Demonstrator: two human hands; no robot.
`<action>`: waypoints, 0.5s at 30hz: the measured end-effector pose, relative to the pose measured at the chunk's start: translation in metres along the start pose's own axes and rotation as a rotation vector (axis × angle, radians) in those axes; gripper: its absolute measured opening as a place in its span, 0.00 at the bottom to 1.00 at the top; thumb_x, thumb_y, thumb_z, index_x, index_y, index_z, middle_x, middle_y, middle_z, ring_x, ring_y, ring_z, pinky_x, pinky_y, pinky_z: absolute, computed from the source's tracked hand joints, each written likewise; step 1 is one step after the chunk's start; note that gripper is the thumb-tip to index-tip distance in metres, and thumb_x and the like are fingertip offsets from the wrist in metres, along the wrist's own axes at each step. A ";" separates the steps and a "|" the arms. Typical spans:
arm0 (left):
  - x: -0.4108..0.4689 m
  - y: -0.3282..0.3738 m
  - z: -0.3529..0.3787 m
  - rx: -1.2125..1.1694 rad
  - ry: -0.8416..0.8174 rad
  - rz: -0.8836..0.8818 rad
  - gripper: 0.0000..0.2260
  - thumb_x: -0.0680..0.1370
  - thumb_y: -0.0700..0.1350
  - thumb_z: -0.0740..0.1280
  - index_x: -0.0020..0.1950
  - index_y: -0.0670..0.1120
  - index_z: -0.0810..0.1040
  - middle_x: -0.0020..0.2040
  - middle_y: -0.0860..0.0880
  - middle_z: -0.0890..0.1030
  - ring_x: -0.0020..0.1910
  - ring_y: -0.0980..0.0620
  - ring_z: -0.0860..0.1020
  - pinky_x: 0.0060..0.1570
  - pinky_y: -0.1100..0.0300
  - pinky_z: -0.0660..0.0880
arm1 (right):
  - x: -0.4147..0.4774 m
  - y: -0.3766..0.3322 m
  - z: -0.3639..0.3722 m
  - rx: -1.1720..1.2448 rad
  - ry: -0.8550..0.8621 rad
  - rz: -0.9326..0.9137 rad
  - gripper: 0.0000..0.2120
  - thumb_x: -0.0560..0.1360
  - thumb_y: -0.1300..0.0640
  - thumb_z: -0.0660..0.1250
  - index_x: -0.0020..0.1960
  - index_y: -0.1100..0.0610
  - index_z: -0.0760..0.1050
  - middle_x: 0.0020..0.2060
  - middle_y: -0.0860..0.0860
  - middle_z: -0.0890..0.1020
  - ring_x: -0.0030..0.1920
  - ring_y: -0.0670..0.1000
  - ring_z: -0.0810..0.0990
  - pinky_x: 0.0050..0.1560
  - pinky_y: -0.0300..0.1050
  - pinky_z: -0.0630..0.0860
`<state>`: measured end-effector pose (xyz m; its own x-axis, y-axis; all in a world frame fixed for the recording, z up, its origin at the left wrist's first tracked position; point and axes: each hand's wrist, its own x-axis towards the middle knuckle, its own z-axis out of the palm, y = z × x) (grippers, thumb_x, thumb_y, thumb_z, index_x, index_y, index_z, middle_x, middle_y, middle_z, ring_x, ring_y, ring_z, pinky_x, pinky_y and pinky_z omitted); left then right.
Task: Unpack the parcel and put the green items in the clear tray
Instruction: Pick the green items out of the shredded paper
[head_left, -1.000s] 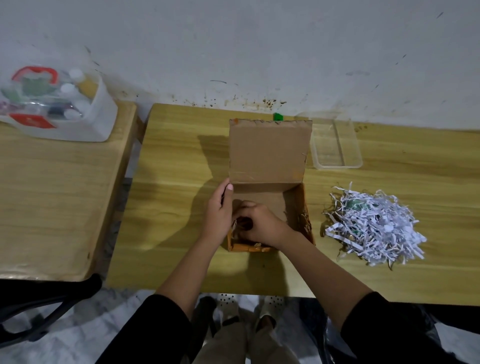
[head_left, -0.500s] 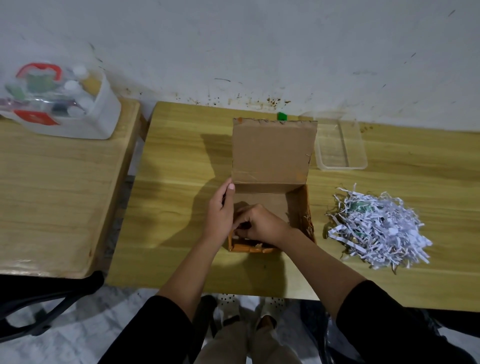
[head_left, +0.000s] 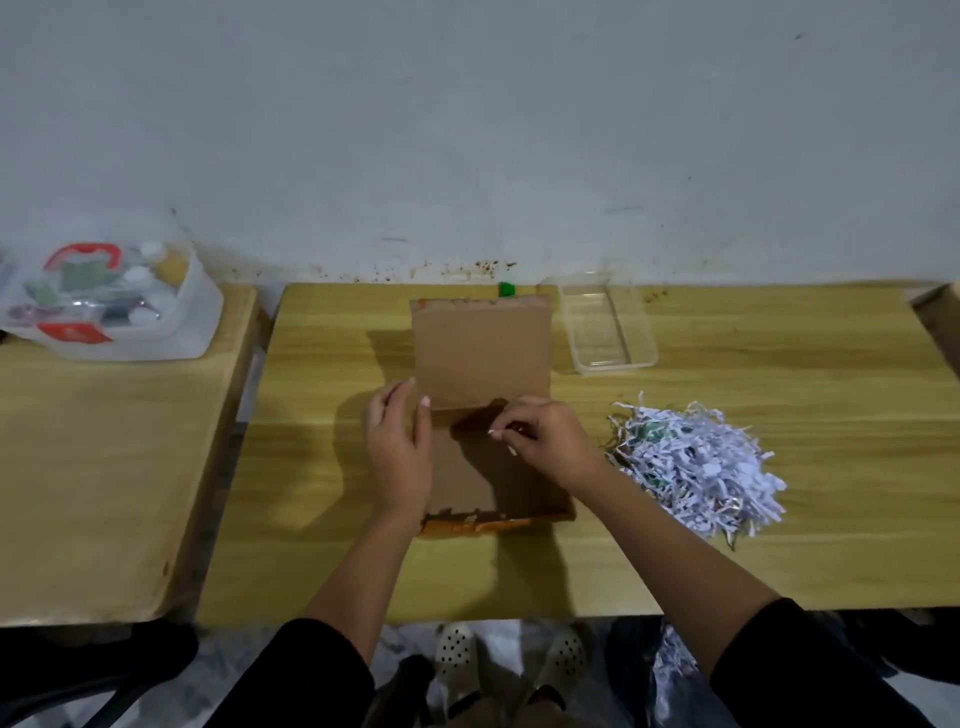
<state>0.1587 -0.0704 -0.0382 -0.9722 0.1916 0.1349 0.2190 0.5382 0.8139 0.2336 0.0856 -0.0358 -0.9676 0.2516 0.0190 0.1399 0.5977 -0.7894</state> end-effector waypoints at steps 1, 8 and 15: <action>0.000 0.011 0.003 -0.007 0.003 0.036 0.13 0.79 0.43 0.62 0.62 0.42 0.76 0.60 0.44 0.73 0.59 0.52 0.73 0.55 0.63 0.70 | -0.004 0.004 -0.014 -0.008 0.030 0.009 0.03 0.70 0.66 0.71 0.43 0.63 0.82 0.42 0.57 0.83 0.42 0.48 0.78 0.43 0.25 0.70; -0.029 0.096 0.091 -0.046 -0.524 0.378 0.11 0.79 0.41 0.60 0.59 0.43 0.76 0.54 0.46 0.76 0.53 0.51 0.75 0.51 0.69 0.66 | -0.079 0.080 -0.117 -0.192 0.238 0.139 0.06 0.73 0.63 0.67 0.49 0.61 0.81 0.44 0.58 0.83 0.46 0.57 0.81 0.48 0.44 0.76; -0.086 0.105 0.177 0.509 -1.053 0.543 0.28 0.78 0.59 0.58 0.75 0.58 0.50 0.78 0.52 0.47 0.76 0.48 0.44 0.73 0.44 0.53 | -0.156 0.148 -0.152 -0.204 0.113 0.388 0.16 0.73 0.59 0.67 0.60 0.59 0.77 0.57 0.56 0.78 0.55 0.57 0.78 0.57 0.45 0.73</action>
<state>0.2798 0.1152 -0.0644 -0.2664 0.9096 -0.3188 0.7967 0.3940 0.4583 0.4368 0.2505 -0.0624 -0.8082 0.5612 -0.1784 0.5369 0.5779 -0.6146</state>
